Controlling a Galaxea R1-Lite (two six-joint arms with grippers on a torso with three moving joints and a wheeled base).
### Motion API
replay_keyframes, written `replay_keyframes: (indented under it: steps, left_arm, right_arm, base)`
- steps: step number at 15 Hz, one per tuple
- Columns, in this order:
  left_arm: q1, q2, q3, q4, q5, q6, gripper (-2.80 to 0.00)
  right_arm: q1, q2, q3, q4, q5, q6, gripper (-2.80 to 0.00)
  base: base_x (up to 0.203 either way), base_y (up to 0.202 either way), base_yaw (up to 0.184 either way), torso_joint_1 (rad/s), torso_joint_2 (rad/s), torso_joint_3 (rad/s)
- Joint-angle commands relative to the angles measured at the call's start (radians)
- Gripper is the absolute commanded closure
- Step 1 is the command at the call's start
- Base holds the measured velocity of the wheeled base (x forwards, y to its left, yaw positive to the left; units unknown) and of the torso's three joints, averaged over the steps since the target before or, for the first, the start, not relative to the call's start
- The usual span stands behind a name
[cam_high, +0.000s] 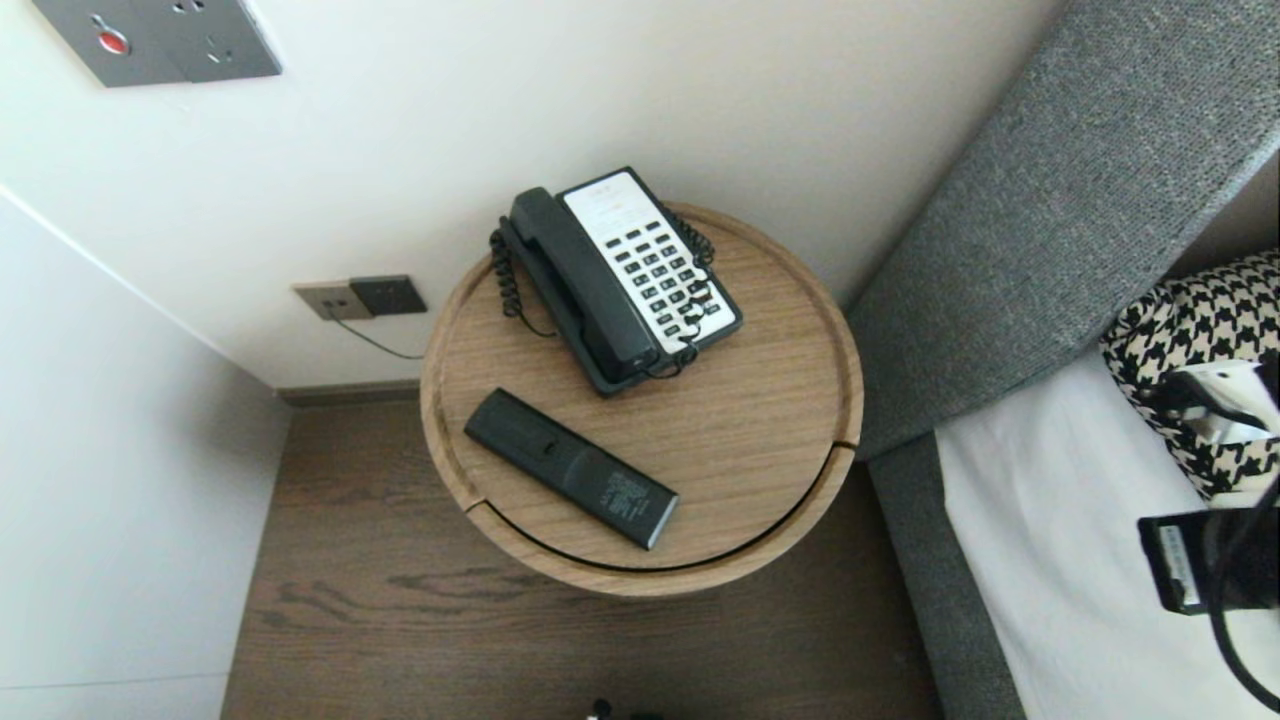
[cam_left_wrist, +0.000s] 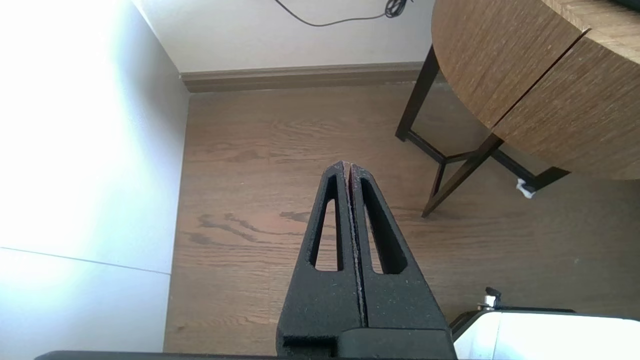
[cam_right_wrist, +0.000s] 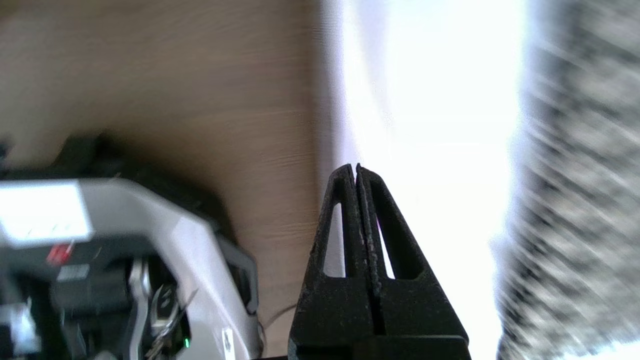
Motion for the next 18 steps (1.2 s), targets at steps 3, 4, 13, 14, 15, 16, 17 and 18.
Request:
replay_keyframes:
  steps: [3, 4, 13, 14, 15, 16, 17, 18]
  left_arm:
    - [0.0, -0.002, 0.0, 0.0, 0.0, 0.0, 0.0]
    - [0.0, -0.002, 0.0, 0.0, 0.0, 0.0, 0.0]
    - [0.0, -0.002, 0.0, 0.0, 0.0, 0.0, 0.0]
    - [0.0, -0.002, 0.0, 0.0, 0.0, 0.0, 0.0]
    - [0.0, -0.002, 0.0, 0.0, 0.0, 0.0, 0.0]
    - [0.0, -0.002, 0.0, 0.0, 0.0, 0.0, 0.0]
    - [0.0, -0.002, 0.0, 0.0, 0.0, 0.0, 0.0]
    - [0.0, -0.002, 0.0, 0.0, 0.0, 0.0, 0.0]
  right_arm:
    - [-0.234, -0.254, 0.098, 0.009, -0.006, -0.065, 0.0]
    - [-0.276, -0.302, 0.122, 0.01, -0.006, -0.083, 0.0]
    - [-0.283, -0.802, 0.456, -0.012, 0.015, -0.148, 0.0]
    - [-0.253, -0.842, 0.488, -0.014, 0.023, -0.165, 0.0]
    - [-0.229, -0.882, 0.518, -0.016, 0.027, -0.174, 0.0]
    - [-0.216, -0.924, 0.556, -0.017, 0.033, -0.186, 0.0]
    - [-0.214, -0.973, 0.591, -0.026, 0.038, -0.222, 0.0]
    - [-0.218, -1.032, 0.629, -0.052, 0.046, -0.294, 0.0]
  base:
    - [0.0, 0.0, 0.0, 0.0, 0.0, 0.0]
    - [0.0, 0.0, 0.0, 0.0, 0.0, 0.0]
    - [0.0, 0.0, 0.0, 0.0, 0.0, 0.0]
    - [0.0, 0.0, 0.0, 0.0, 0.0, 0.0]
    - [0.0, 0.0, 0.0, 0.0, 0.0, 0.0]
    - [0.0, 0.0, 0.0, 0.0, 0.0, 0.0]
    - [0.0, 0.0, 0.0, 0.0, 0.0, 0.0]
    - [0.0, 0.0, 0.0, 0.0, 0.0, 0.0]
